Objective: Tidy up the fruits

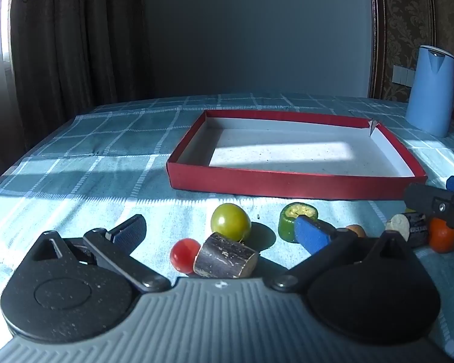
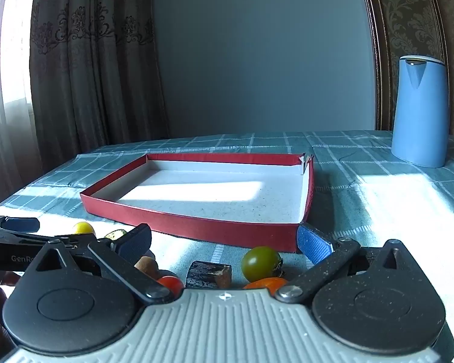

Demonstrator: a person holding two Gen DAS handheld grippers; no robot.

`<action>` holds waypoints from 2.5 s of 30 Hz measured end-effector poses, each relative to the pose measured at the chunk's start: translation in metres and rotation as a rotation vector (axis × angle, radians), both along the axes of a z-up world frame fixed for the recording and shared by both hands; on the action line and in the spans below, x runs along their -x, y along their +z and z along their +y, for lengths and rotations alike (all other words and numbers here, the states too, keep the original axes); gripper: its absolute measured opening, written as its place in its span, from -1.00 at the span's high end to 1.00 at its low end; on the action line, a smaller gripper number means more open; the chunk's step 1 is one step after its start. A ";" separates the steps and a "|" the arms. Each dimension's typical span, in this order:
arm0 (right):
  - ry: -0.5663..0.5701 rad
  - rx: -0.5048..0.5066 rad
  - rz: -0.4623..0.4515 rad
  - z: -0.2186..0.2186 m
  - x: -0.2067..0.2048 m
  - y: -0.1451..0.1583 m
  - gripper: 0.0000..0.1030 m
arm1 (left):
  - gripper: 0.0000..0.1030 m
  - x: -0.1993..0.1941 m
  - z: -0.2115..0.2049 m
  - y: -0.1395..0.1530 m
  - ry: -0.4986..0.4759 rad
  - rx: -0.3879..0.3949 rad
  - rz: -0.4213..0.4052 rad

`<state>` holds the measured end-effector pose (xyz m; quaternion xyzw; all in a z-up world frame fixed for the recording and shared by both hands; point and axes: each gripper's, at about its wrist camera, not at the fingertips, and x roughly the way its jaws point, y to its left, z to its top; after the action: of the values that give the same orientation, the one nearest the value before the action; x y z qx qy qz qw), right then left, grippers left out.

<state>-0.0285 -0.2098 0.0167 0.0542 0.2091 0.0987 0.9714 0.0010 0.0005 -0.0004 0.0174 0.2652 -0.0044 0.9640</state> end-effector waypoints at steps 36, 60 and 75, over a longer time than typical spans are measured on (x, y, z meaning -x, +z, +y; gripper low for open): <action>-0.016 -0.032 0.048 -0.004 -0.003 -0.003 -1.00 | -1.00 0.000 0.001 -0.001 0.015 -0.009 -0.002; 0.012 -0.008 0.085 0.000 -0.006 -0.005 -1.00 | -1.00 -0.003 -0.004 -0.005 -0.003 -0.040 0.027; 0.010 0.004 0.077 -0.001 -0.004 -0.004 -1.00 | -1.00 -0.005 -0.002 -0.005 0.009 -0.041 0.041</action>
<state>-0.0248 -0.2109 0.0126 0.0550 0.2466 0.1008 0.9623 0.0057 -0.0018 -0.0058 0.0359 0.2851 0.0049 0.9578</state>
